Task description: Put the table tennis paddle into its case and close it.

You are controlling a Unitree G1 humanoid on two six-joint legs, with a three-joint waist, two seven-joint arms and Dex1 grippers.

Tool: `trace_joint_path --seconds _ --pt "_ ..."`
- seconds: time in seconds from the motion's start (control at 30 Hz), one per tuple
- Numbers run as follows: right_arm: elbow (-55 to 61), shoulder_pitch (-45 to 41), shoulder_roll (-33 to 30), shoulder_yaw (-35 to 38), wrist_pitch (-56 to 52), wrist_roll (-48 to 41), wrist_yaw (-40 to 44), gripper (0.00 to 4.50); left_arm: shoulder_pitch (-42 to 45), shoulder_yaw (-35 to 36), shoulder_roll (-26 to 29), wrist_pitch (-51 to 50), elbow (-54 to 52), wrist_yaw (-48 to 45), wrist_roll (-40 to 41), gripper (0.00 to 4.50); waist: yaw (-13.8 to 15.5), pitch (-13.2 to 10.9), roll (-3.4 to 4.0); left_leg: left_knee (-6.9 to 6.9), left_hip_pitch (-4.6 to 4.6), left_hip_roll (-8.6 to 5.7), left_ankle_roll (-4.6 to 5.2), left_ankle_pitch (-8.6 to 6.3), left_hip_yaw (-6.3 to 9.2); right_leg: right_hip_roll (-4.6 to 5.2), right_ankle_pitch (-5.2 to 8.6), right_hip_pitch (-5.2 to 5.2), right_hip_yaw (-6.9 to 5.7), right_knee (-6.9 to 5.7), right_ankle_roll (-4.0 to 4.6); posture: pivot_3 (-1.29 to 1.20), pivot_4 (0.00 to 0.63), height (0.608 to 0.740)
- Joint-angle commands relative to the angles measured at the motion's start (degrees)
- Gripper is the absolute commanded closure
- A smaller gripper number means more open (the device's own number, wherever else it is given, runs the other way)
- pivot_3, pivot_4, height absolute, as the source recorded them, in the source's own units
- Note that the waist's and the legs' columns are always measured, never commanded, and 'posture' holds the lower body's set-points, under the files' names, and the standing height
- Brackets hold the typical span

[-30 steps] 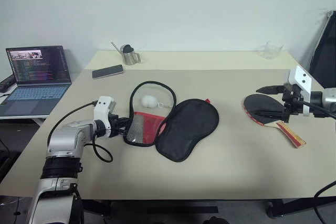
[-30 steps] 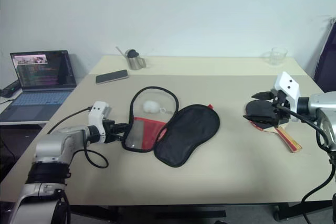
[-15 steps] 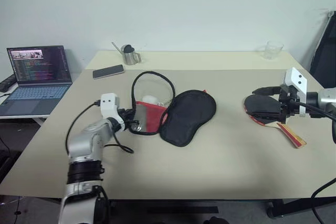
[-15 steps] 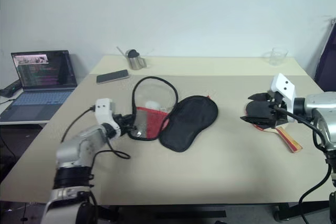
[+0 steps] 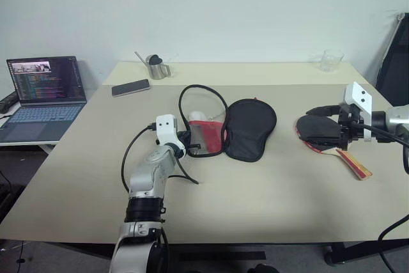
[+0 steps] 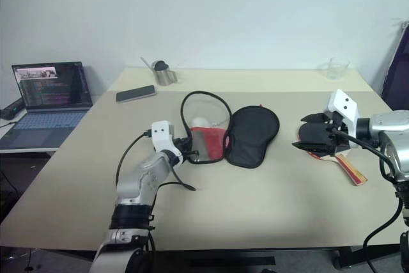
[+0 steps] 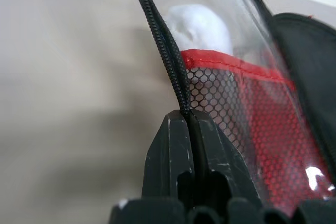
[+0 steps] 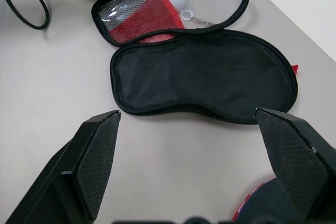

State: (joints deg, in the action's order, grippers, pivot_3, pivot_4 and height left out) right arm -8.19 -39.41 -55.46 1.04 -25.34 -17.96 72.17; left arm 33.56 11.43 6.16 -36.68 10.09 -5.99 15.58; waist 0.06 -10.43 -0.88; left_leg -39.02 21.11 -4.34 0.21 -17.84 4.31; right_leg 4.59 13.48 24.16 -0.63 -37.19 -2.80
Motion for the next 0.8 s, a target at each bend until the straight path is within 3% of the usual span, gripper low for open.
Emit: trace_joint_path --seconds 0.03,0.43,0.53,0.7,0.8 --pt "1.93 0.12 -1.02 1.96 0.34 -0.56 -0.24 0.00 -3.21 -1.43 -0.41 -1.35 -6.49 1.42 -0.51 4.44 0.06 0.00 0.00 0.00 0.00 -0.01 0.00 0.00 0.00 0.00 0.00 0.00 0.00 0.00 0.00 0.00 0.150 0.740" --pt "0.21 -1.63 0.42 0.62 1.14 0.25 -0.36 0.00 -3.36 -1.81 2.06 -5.77 -9.69 -0.11 0.71 4.44 0.20 0.00 0.00 -0.02 -0.02 -0.01 0.00 0.00 0.01 0.00 0.00 -0.04 -0.01 0.00 0.00 0.00 0.150 0.740" --pt "-0.38 -1.78 0.74 0.33 1.47 0.71 -0.21 0.00 -2.40 -0.61 1.64 -5.68 -9.14 0.15 1.60 3.82 0.22 0.00 -0.01 -0.02 -0.01 -0.01 0.00 0.00 0.02 0.00 0.00 -0.04 -0.02 0.00 0.00 0.00 0.150 0.740" --pt "-0.76 -1.44 0.97 0.37 1.60 1.36 -0.61 0.00 -1.71 -1.33 2.29 -5.85 -8.87 -0.61 1.49 2.01 0.21 0.00 0.00 -0.02 -0.01 -0.01 0.00 0.00 0.01 0.00 0.00 -0.04 -0.02 0.00 0.00 0.00 0.150 0.740" --pt "0.40 0.44 0.03 1.30 0.00 1.60 -2.03 0.00 -3.23 -5.11 6.97 -7.33 -12.28 -6.85 1.49 0.93 0.20 0.00 -0.01 -0.02 -0.01 -0.01 0.00 0.00 0.02 0.00 0.00 -0.04 -0.02 0.00 0.00 0.00 0.150 0.740"
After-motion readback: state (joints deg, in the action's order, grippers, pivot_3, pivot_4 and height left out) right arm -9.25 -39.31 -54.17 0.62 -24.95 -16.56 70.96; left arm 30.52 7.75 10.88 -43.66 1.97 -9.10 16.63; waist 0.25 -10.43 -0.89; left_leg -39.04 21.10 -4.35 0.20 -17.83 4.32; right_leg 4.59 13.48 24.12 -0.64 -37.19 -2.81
